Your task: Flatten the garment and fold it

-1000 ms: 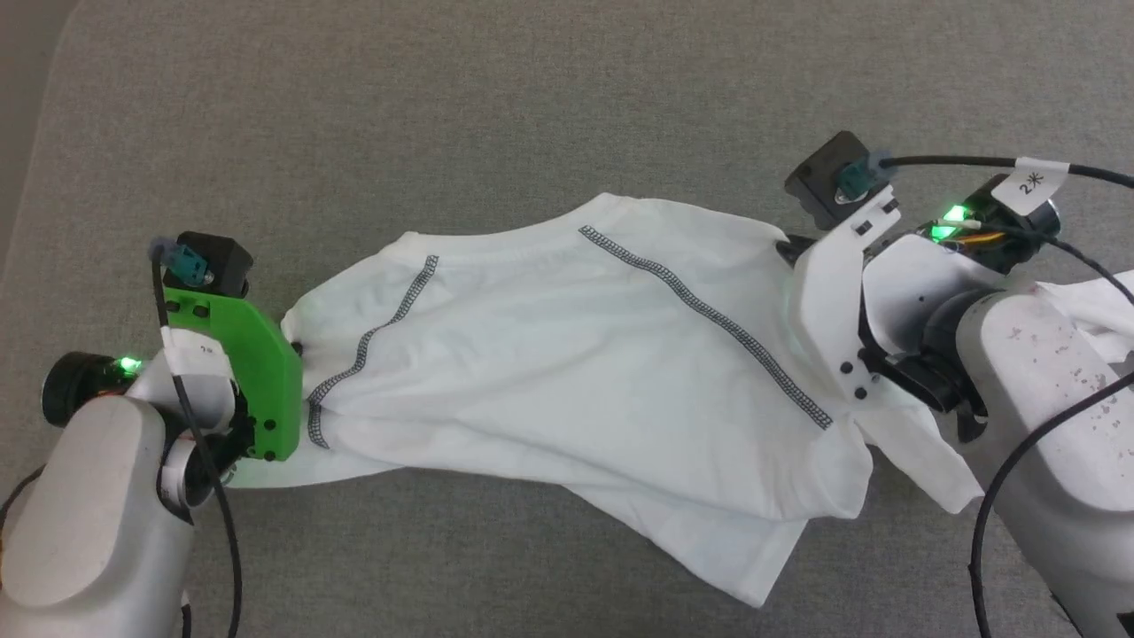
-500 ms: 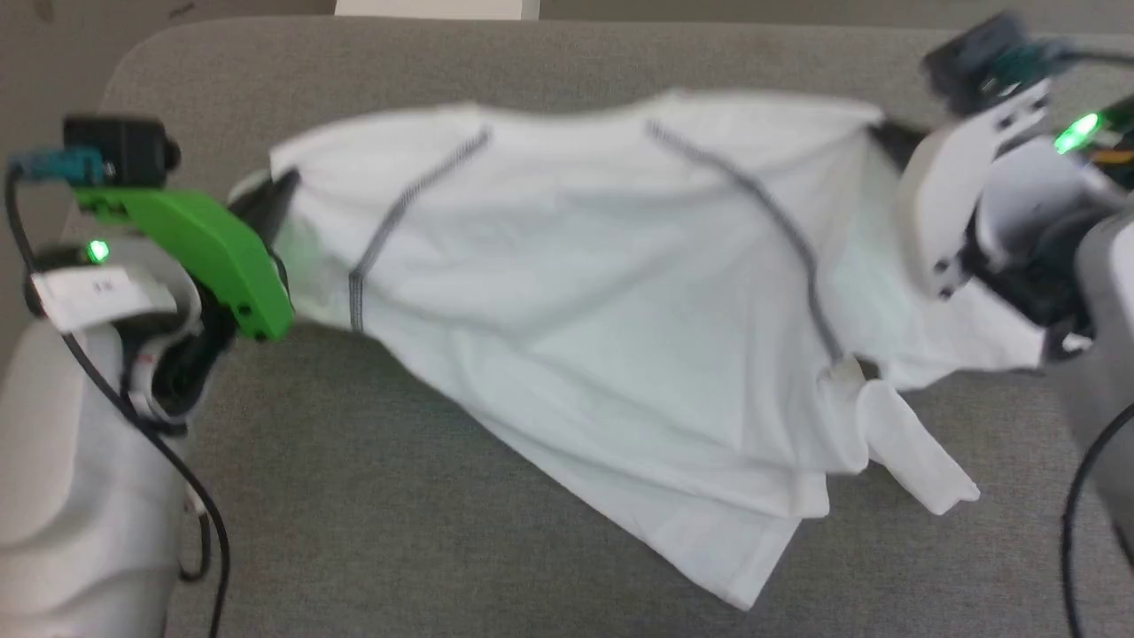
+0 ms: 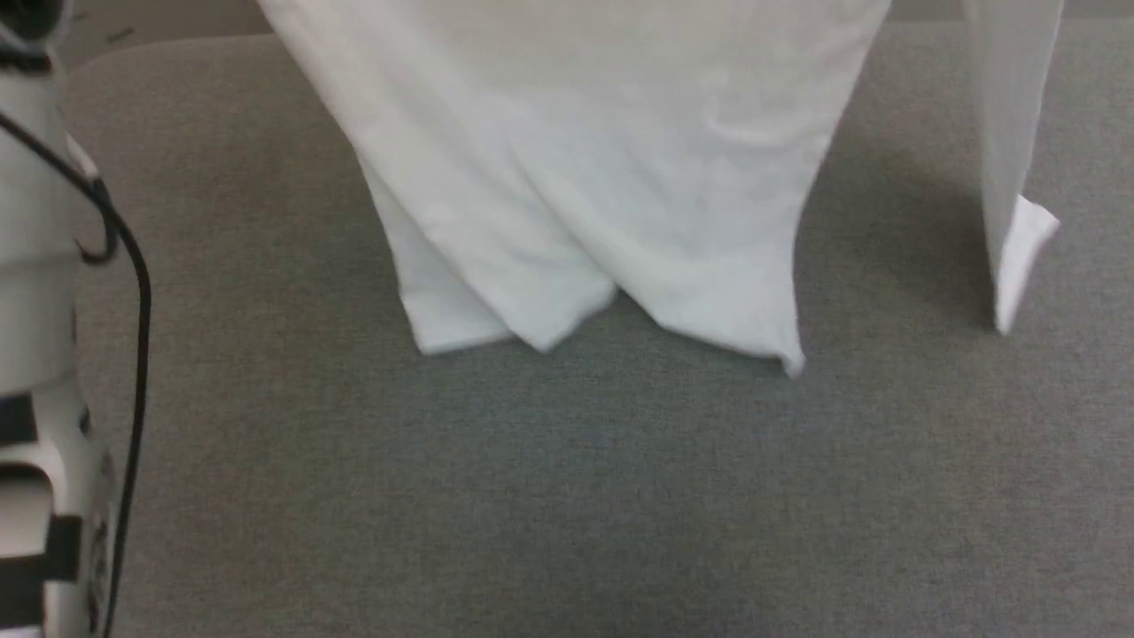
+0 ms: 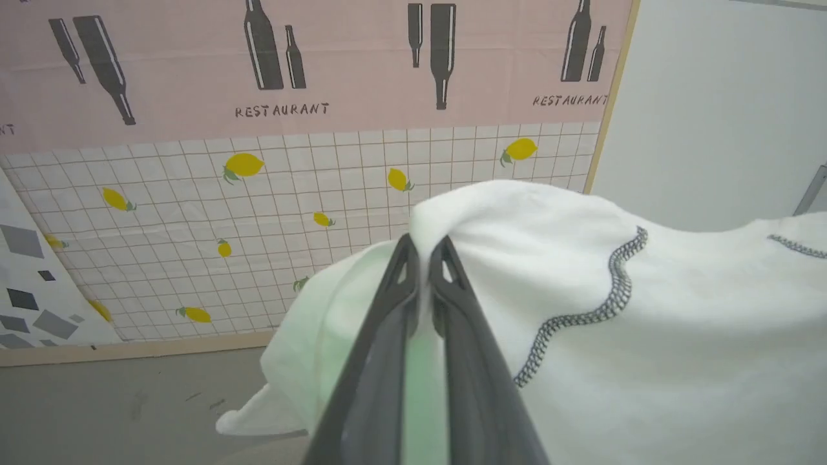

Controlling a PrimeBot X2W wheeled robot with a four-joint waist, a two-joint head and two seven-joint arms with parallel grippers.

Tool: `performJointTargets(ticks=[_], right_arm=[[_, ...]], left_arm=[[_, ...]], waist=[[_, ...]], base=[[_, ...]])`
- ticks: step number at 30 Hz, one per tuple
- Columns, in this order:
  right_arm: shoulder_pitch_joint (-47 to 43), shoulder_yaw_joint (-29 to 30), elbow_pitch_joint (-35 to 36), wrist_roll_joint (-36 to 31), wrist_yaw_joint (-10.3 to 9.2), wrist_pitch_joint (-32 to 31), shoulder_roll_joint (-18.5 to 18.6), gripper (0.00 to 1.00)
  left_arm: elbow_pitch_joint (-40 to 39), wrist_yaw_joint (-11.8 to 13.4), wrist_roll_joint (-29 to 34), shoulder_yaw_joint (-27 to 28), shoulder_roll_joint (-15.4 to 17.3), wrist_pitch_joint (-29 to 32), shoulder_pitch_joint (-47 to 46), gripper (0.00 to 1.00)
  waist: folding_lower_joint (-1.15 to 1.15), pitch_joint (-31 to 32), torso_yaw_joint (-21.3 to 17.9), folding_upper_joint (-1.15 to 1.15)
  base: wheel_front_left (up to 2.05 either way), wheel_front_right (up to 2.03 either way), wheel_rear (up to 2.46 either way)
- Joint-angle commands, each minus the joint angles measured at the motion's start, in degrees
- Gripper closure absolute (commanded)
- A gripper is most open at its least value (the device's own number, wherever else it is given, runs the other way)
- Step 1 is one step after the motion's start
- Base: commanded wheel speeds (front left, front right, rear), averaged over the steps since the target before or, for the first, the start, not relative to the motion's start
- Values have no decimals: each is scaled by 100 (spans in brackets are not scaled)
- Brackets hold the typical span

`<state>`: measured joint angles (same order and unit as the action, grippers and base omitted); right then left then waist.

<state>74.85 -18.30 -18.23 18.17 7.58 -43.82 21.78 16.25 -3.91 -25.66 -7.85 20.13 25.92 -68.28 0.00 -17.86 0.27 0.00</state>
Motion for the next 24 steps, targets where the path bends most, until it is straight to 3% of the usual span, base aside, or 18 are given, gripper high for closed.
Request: performJointTargets(ticks=[1, 12, 18, 24], right_arm=[[305, 104, -224, -39, -9, 99, -154, 100], [2093, 1591, -1519, -1369, -9, 1671, -1078, 100], [2323, 1880, -1966, -1721, -9, 2175, -1199, 100], [2054, 1669, -2224, -1337, -9, 2381, -1222, 100]], left_arm=[[154, 61, 183, -37, 18, -137, -371, 100], [1155, 517, 805, -11, 11, -1400, -2240, 100], [1676, 499, 824, 23, 52, -1935, -2453, 100], [2185, 226, 615, -3, -45, -2167, -2212, 100]], waist=[[0, -166, -149, 0], [0, -724, -426, 0], [0, -944, -456, 0], [0, -1051, -369, 0]], base=[[0, 0, 0], [0, 0, 0], [0, 0, 0], [0, 0, 0]])
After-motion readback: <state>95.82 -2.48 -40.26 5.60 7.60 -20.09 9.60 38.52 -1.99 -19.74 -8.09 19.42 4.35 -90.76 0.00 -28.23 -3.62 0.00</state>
